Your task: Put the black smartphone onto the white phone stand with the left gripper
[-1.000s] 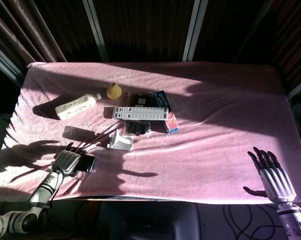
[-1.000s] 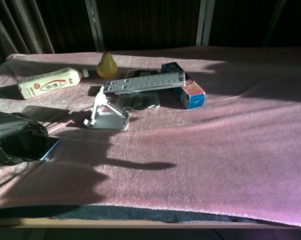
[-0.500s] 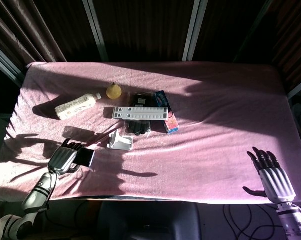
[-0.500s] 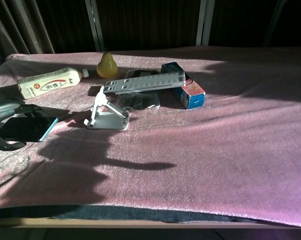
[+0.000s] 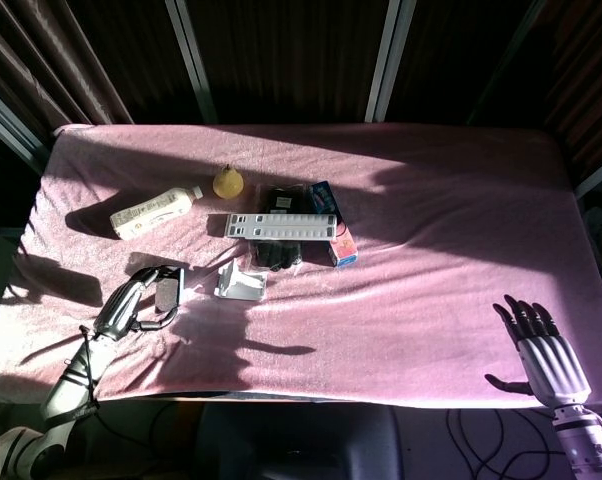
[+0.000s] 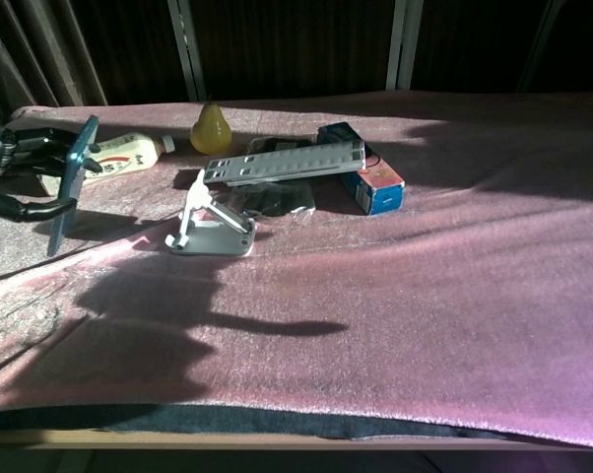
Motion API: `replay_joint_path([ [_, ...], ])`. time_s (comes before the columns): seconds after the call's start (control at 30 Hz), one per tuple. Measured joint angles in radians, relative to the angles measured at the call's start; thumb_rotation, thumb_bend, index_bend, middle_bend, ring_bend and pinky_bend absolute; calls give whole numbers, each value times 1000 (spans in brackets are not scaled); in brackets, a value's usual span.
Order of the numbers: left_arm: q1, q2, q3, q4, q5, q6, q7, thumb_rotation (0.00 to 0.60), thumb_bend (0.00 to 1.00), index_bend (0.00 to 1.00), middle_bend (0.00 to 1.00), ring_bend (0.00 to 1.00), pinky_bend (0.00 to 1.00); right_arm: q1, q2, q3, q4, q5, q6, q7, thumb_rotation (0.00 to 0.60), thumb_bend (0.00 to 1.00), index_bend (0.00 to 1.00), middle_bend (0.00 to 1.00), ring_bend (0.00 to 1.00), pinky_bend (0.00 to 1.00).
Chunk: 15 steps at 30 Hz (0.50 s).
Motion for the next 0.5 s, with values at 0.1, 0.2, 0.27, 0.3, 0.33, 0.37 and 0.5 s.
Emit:
replay_joint_path([
  [0.1, -17, 3, -23, 15, 47, -12, -172, 600, 399, 868, 1000, 630, 113, 2, -1, 0, 1, 3, -5, -3, 600, 173, 0, 0, 0, 0],
  [0.2, -46, -15, -40, 68, 107, -20, -294, 600, 399, 866, 1000, 617, 104, 4, -2, 1, 1, 6, -9, -5, 600, 173, 0, 0, 0, 0],
  [0.27, -68, -39, -45, 118, 140, -23, -342, 600, 399, 865, 1000, 605, 93, 4, -2, 1, 1, 8, -10, -4, 600, 173, 0, 0, 0, 0],
  [0.3, -78, -50, -46, 142, 153, -24, -360, 600, 399, 865, 1000, 601, 90, 4, -1, 1, 1, 8, -10, -2, 600, 173, 0, 0, 0, 0],
  [0.33, -89, -62, -46, 169, 167, -26, -381, 600, 399, 865, 1000, 598, 89, 4, -1, 1, 1, 8, -10, 0, 600, 173, 0, 0, 0, 0],
  [0.37, -104, -78, -45, 206, 185, -28, -411, 600, 400, 865, 1000, 597, 89, 3, 0, 1, 1, 8, -9, 2, 600, 173, 0, 0, 0, 0],
  [0.5, -154, -129, -36, 326, 237, -33, -519, 600, 399, 864, 1000, 591, 89, 4, 1, -1, 3, 6, -11, 2, 600, 173, 0, 0, 0, 0],
])
